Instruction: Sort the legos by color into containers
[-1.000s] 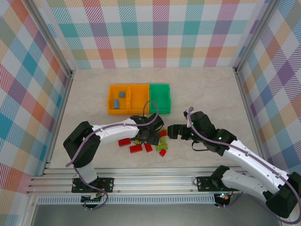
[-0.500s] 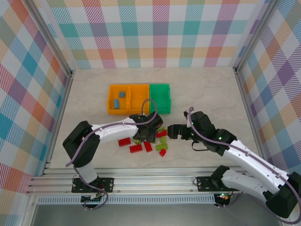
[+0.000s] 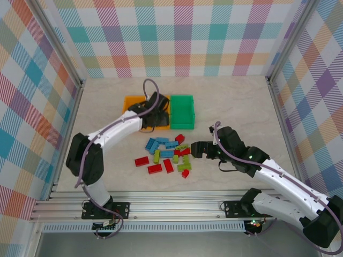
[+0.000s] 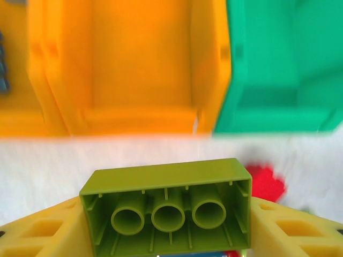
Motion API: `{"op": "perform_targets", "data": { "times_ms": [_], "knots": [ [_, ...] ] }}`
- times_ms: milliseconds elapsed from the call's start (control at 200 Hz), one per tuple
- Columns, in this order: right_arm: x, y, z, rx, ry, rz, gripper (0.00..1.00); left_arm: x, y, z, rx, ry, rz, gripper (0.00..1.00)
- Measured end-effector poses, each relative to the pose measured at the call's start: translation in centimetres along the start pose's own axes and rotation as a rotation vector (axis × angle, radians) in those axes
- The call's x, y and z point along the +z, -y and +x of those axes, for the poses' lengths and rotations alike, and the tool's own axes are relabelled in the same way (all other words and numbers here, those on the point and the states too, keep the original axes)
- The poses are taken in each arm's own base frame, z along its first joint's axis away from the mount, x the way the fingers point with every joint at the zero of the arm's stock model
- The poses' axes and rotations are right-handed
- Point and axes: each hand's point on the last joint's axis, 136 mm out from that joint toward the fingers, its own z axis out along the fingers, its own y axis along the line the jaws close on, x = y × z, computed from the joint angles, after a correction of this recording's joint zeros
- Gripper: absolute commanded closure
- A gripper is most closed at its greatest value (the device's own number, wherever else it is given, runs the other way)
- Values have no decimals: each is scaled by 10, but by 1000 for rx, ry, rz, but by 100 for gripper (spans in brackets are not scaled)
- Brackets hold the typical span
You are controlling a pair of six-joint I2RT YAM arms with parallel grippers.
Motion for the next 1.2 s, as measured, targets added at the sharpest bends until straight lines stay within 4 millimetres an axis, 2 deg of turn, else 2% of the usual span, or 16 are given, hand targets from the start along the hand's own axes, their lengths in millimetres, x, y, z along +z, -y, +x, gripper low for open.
{"op": "perform_targets", "data": {
  "times_ms": [90,230,315,445,485,585,650,715,785,840,910,960,1005,1085,1135,1200],
  "knots": [
    [-2,-1,-1,0,-2,2,0,23,-3,-33,-20,27,-9,35],
    [-6,-2,-2,0,2,-1,0,53,-12,-54,-27,9,-18,22],
    [-7,-1,-1,2,-3,2,0,57,-16,-59,-33,-5,-16,18],
    [-7,0,1,13,-12,8,0,53,-13,-64,-28,-3,9,18],
    [-6,1,2,20,-22,15,4,50,-11,-63,-23,-7,22,19],
    [1,4,6,64,-74,58,7,30,-3,-64,-15,-2,81,18],
    [9,7,11,101,-121,98,9,2,1,-62,8,16,127,16],
    [18,6,23,135,-179,130,9,-38,7,-60,62,62,175,14],
    [30,4,42,163,-255,163,9,-92,22,-55,161,141,250,12],
    [40,1,61,178,-321,192,8,-139,33,-48,267,216,313,9],
    [53,-3,85,185,-406,239,7,-188,42,-31,407,289,381,4],
    [63,-4,98,190,-452,273,8,-213,40,-13,511,319,425,3],
    [70,-6,108,194,-490,294,11,-227,35,7,621,331,455,1],
    [83,-7,121,216,-542,323,22,-231,24,52,800,300,495,0],
    [90,-6,127,225,-563,337,31,-223,16,87,917,254,519,0],
    [97,-4,132,249,-576,358,36,-205,4,128,1042,175,529,0]
  ]
}}
